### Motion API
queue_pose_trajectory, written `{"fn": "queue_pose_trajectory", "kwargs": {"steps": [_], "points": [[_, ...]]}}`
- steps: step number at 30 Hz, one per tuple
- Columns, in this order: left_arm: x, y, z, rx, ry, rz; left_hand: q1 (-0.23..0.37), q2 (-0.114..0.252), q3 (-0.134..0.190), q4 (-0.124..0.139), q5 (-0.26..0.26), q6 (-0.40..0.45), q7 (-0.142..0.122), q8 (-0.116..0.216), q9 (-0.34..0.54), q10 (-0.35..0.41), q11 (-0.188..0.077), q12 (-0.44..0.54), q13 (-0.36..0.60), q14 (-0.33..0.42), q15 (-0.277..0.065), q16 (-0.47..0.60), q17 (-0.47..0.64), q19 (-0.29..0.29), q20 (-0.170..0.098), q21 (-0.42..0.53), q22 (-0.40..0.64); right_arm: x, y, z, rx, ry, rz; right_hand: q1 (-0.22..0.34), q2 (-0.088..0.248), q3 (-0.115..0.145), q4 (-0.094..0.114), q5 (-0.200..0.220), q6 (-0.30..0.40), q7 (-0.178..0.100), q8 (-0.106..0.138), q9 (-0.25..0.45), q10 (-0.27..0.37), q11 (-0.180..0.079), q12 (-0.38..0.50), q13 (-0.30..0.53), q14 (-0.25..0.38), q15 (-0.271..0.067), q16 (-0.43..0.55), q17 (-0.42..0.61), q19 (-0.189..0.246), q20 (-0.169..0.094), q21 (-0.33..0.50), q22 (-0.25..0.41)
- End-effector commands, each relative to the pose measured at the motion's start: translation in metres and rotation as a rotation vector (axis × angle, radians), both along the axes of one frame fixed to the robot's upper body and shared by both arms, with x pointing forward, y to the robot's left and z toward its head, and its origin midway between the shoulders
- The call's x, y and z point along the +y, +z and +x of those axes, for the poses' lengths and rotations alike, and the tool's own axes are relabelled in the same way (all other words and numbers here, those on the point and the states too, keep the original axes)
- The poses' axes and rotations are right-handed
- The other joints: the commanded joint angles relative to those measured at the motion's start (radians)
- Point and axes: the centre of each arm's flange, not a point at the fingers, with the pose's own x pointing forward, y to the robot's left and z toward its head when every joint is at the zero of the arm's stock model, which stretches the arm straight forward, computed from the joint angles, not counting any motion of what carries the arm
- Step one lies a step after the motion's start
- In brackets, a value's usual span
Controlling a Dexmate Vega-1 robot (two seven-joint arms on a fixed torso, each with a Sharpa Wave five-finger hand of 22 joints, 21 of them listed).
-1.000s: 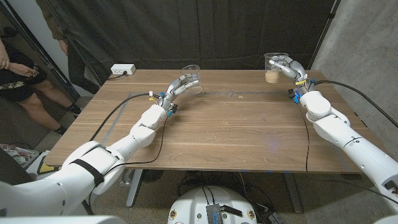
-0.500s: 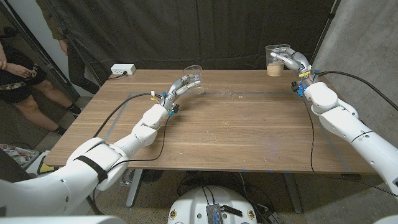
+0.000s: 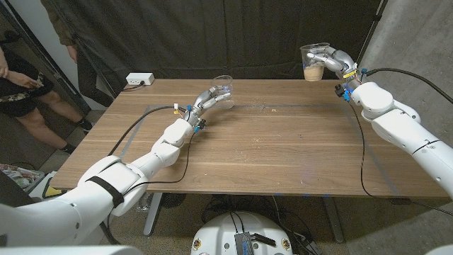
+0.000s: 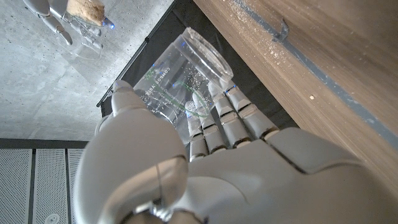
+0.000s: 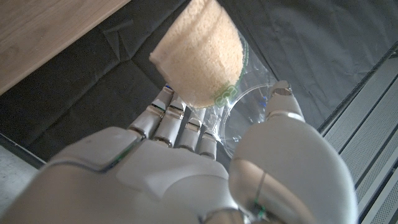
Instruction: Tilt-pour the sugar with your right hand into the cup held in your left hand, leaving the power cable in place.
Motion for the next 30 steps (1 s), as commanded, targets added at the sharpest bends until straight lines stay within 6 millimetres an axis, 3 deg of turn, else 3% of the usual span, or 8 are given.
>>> {"fn": "queue_pose_trajectory", "kwargs": {"steps": [1,30], "points": [[-0.007,-0.002,0.0,0.008,-0.022,0.014,0.004,0.005,-0.009,-0.003,-0.004,0.007,0.0,0.009,0.004,0.01,-0.001,0.006,0.005,0.011,-0.123,-0.007,0.003,0.002,-0.026,0.004,0.003,0.01,0.025,-0.014,0.027,-0.001,-0.075,0.022,0.022,0.008,0.006,-0.001,0.005,0.004,0.003,0.002,0.006,0.003,-0.002,0.0,0.01,-0.17,0.0,0.007,0.002,0.009,0.004,0.002],[-0.014,-0.004,0.005,0.035,-0.051,0.028,0.008,0.01,-0.019,0.001,-0.009,0.016,-0.002,0.016,0.005,0.016,0.001,0.009,0.014,0.018,-0.122,-0.014,0.013,-0.001,-0.026,0.005,0.004,0.054,0.077,-0.035,0.064,0.013,-0.278,0.015,0.024,0.006,0.011,-0.005,0.008,0.014,-0.002,0.004,0.012,0.007,-0.006,0.005,0.012,-0.169,-0.005,0.018,-0.004,0.019,0.0,-0.002]]}}
